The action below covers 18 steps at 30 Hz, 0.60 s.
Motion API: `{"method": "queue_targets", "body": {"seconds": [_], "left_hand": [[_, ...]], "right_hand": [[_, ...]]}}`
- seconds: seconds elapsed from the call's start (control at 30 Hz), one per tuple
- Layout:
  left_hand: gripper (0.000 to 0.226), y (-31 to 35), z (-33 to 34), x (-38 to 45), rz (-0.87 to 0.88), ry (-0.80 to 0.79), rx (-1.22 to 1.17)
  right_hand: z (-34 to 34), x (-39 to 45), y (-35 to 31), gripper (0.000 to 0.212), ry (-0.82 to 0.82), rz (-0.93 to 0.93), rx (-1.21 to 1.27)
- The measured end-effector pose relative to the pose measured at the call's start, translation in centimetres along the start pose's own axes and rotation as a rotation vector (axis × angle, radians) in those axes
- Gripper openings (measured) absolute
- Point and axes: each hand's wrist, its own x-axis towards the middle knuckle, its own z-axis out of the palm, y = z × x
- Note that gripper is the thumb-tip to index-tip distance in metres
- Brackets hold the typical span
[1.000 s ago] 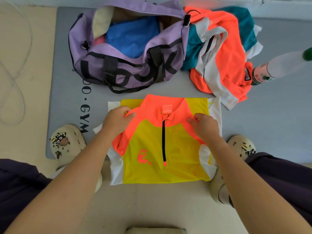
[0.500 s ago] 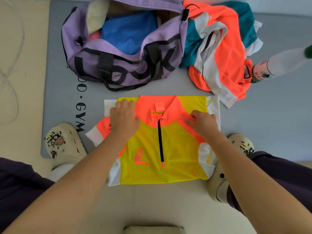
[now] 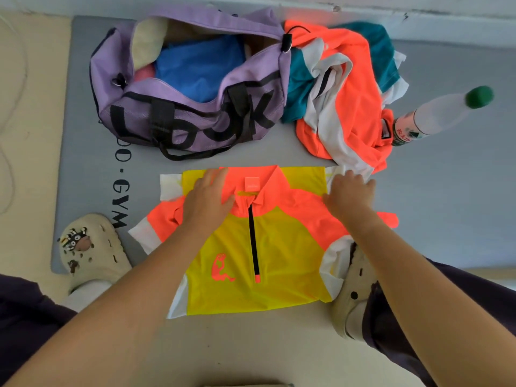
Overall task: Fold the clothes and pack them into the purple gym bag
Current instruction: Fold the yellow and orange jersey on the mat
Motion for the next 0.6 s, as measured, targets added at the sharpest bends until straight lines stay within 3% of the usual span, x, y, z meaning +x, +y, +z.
{"method": "queue_targets", "body": {"seconds": [0.07, 0.13, 0.27, 0.4, 0.6], "left_hand": [[0.06, -0.9, -0.9, 1.0, -0.106, 0.075, -0.061], [0.062, -2.0, -1.6, 1.9, -0.22, 0.016, -0.055], [0.05, -3.3, -1.9, 2.4, -0.259, -0.112, -0.03], [0.042, -4.2, -1.5, 2.5, -0.25, -0.201, 0.003], [0.048, -4.7, -2.0, 4.4, -0.261, -0.084, -0.035]], "right_hand": [[0.1, 0.6, -2.4, 0.048, 0.016, -0.153, 0.33], [0.1, 1.2, -4.7, 0.062, -0.034, -0.227, 0.58], [0.9, 2.0, -6.9, 0.07, -0.042, -0.229, 0.49], [1.9, 2.7, -7.1, 0.038, -0.143, -0.176, 0.398], [1.0, 5.3, -7.8, 0.032, -0.145, -0.213, 0.462]]}}
